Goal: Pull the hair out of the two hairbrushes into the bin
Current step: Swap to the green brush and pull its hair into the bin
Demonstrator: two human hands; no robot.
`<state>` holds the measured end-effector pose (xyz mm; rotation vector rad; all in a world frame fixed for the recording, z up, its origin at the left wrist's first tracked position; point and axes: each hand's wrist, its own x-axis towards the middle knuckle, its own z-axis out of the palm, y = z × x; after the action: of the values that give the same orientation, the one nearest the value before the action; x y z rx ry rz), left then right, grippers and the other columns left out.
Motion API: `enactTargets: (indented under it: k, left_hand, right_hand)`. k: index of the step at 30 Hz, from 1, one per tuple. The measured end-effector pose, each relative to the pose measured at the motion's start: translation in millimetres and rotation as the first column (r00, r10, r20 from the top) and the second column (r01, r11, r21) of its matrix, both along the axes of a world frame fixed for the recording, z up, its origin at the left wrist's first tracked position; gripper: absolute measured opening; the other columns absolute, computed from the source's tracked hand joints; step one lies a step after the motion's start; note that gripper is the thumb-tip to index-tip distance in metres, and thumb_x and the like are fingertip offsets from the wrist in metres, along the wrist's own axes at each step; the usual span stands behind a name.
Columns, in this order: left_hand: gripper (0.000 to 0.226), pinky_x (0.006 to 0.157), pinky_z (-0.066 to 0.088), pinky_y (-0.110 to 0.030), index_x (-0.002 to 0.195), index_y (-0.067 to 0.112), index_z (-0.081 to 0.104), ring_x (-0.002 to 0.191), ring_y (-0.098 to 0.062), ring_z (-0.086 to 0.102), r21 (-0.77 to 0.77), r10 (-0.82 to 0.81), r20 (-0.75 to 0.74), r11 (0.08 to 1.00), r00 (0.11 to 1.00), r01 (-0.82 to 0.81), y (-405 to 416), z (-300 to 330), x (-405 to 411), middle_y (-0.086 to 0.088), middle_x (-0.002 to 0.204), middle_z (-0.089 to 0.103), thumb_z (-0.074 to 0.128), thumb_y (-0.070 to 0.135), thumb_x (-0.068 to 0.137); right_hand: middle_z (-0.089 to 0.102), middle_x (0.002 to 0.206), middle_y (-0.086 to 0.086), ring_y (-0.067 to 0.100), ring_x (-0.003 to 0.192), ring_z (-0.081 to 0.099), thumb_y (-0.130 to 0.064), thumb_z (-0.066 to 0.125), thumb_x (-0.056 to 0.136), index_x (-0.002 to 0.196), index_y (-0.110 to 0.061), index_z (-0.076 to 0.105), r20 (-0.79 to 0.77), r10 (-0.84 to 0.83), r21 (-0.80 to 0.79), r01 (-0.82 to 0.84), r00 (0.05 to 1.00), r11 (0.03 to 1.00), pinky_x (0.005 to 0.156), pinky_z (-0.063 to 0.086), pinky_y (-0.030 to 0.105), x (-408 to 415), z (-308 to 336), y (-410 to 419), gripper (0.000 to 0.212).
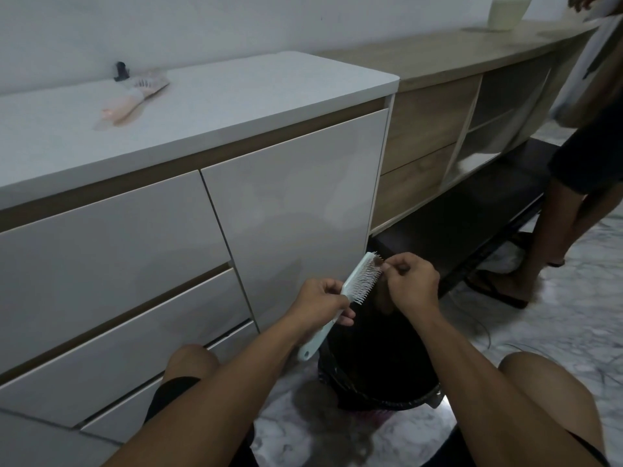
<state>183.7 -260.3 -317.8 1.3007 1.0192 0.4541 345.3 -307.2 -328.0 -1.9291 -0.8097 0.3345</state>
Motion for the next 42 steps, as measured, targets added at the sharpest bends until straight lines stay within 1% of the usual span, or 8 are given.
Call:
enactTargets:
  k: [4,8,12,16,25,32,37,42]
  left_hand:
    - [0.017,0.055,0.06,-0.031,0.093,-0.003,0.06,0.05,-0.018,0.064,0.016,0.004,-0.018,1.0,1.0,-0.003,-1,-1,2,-0.015,0.064,0.062,0.053,-0.014,0.082]
    - [0.019,0.054,0.059,-0.027,0.082,0.004,0.062,0.047,-0.015,0.063,0.041,-0.008,-0.032,0.999,0.999,0.009,-2,1,2,-0.015,0.065,0.062,0.053,-0.012,0.084]
    - [0.016,0.05,0.057,-0.022,0.083,0.004,0.061,0.043,-0.01,0.062,0.069,-0.042,-0.055,0.997,0.998,0.046,-3,3,0,-0.013,0.067,0.062,0.054,-0.01,0.087]
    - [0.016,0.045,0.054,-0.022,0.083,0.002,0.058,0.04,-0.012,0.061,0.033,0.013,-0.068,0.999,0.998,-0.011,0,1,-3,-0.017,0.064,0.061,0.05,-0.012,0.086]
    - [0.014,0.048,0.056,-0.022,0.088,-0.002,0.059,0.044,-0.014,0.064,-0.002,-0.002,0.034,1.0,0.999,0.002,0,9,-3,-0.022,0.072,0.062,0.053,-0.014,0.084]
    - [0.016,0.047,0.056,-0.022,0.078,-0.001,0.058,0.05,-0.018,0.065,-0.003,0.101,0.049,0.995,0.994,-0.101,4,2,-3,-0.022,0.073,0.062,0.053,-0.015,0.083]
    - [0.015,0.052,0.058,-0.024,0.082,0.0,0.06,0.06,-0.022,0.066,0.009,0.084,0.041,0.996,0.996,-0.084,6,-2,-3,-0.022,0.081,0.063,0.054,-0.013,0.083]
    - [0.012,0.051,0.056,-0.025,0.091,-0.001,0.062,0.061,-0.02,0.067,0.014,0.121,0.044,0.992,0.992,-0.122,9,-5,-3,-0.027,0.097,0.065,0.056,-0.009,0.084]
  right_hand:
    - [0.067,0.081,0.002,0.019,0.08,0.063,-0.012,0.067,0.087,0.087,-0.015,0.068,-0.015,-0.047,0.035,0.047,0.999,0.998,0.075,0.046,0.026,0,1,0,0.004]
    - [0.071,0.086,-0.003,0.013,0.083,0.067,-0.019,0.074,0.084,0.103,-0.018,0.073,-0.043,0.097,0.076,-0.093,0.994,0.993,0.08,0.05,0.026,-2,-2,-1,0.019]
    - [0.074,0.083,0.001,0.015,0.08,0.068,-0.013,0.073,0.083,0.088,-0.016,0.079,0.029,0.041,0.05,-0.042,0.999,0.998,0.08,0.051,0.025,1,0,-2,0.008]
    - [0.07,0.072,0.002,0.023,0.077,0.072,-0.006,0.067,0.086,0.068,-0.028,0.063,-0.06,-0.069,0.018,0.07,0.996,0.997,0.079,0.056,0.033,8,0,-1,0.028]
    - [0.07,0.074,-0.004,0.02,0.073,0.071,-0.011,0.073,0.083,0.085,-0.024,0.066,-0.108,0.137,0.026,-0.135,0.985,0.991,0.074,0.056,0.031,-6,-1,-2,0.015]
    - [0.069,0.07,-0.003,0.008,0.065,0.067,-0.005,0.068,0.087,0.085,-0.02,0.064,-0.123,0.059,-0.075,-0.069,0.991,0.995,0.07,0.052,0.022,-3,-3,-4,0.016]
    - [0.074,0.074,-0.002,0.015,0.072,0.071,-0.005,0.069,0.086,0.085,-0.023,0.071,-0.128,0.206,-0.142,-0.223,0.97,0.964,0.08,0.056,0.031,-3,-7,-4,0.019]
    - [0.069,0.083,-0.003,0.016,0.087,0.068,-0.007,0.068,0.087,0.094,-0.018,0.077,-0.016,0.341,-0.362,-0.324,0.94,0.874,0.084,0.053,0.029,-2,-13,-7,0.016]
